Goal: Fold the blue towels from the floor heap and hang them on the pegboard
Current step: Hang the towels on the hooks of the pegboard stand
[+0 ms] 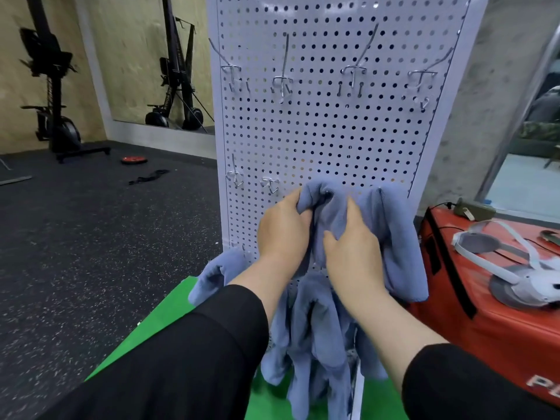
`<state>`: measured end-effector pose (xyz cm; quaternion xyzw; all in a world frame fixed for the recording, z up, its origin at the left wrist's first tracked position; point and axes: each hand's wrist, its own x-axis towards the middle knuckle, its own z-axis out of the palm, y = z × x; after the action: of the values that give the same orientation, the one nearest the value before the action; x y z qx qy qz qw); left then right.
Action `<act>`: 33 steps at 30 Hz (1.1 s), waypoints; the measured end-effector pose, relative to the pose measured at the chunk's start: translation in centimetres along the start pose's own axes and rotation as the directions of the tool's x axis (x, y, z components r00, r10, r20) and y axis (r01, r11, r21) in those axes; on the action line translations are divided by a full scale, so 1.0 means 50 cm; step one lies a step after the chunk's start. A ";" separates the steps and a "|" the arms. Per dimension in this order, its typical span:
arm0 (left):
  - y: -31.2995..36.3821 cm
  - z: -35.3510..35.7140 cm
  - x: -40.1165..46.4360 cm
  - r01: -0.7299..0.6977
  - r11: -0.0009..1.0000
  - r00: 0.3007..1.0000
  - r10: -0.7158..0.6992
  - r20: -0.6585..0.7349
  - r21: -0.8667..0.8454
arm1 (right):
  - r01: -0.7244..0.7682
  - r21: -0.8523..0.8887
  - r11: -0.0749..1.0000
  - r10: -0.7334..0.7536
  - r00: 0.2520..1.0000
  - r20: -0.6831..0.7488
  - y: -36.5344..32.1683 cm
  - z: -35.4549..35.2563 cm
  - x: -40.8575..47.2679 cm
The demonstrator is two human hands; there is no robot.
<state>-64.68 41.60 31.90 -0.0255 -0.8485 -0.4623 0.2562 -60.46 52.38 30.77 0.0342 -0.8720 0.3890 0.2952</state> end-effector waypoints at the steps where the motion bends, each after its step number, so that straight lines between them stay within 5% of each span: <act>1: 0.002 -0.006 -0.003 -0.014 0.999 1.000 0.015 0.025 -0.029 | -0.059 0.016 0.998 0.059 0.998 -0.009 0.005 0.009 -0.006; 5: -0.031 -0.015 -0.030 0.051 0.977 0.991 -0.024 0.130 -0.205 | -0.235 0.069 0.969 0.237 0.971 -0.016 0.023 0.026 -0.018; 16: -0.074 -0.012 -0.085 0.118 0.948 0.983 -0.071 0.168 -0.294 | -0.347 0.034 0.937 0.347 0.938 -0.001 0.051 0.055 -0.027; 22: -0.070 -0.031 -0.100 0.121 0.946 0.959 -0.034 0.280 -0.300 | -0.305 -0.060 0.951 0.309 0.947 0.083 0.041 0.040 -0.041; 27: -0.088 -0.050 -0.122 0.117 0.969 0.946 -0.043 0.322 -0.216 | -0.242 0.027 0.970 0.237 0.963 0.127 0.019 0.025 -0.084; 33: -0.120 -0.130 -0.171 0.097 0.994 0.990 -0.102 0.098 0.057 | -0.022 0.074 0.997 0.007 0.980 0.200 -0.028 0.031 -0.248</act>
<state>-56.27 34.65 26.24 0.0002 -0.8723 -0.4504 0.1902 -50.58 48.22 24.15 0.0780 -0.8820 0.4186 0.2018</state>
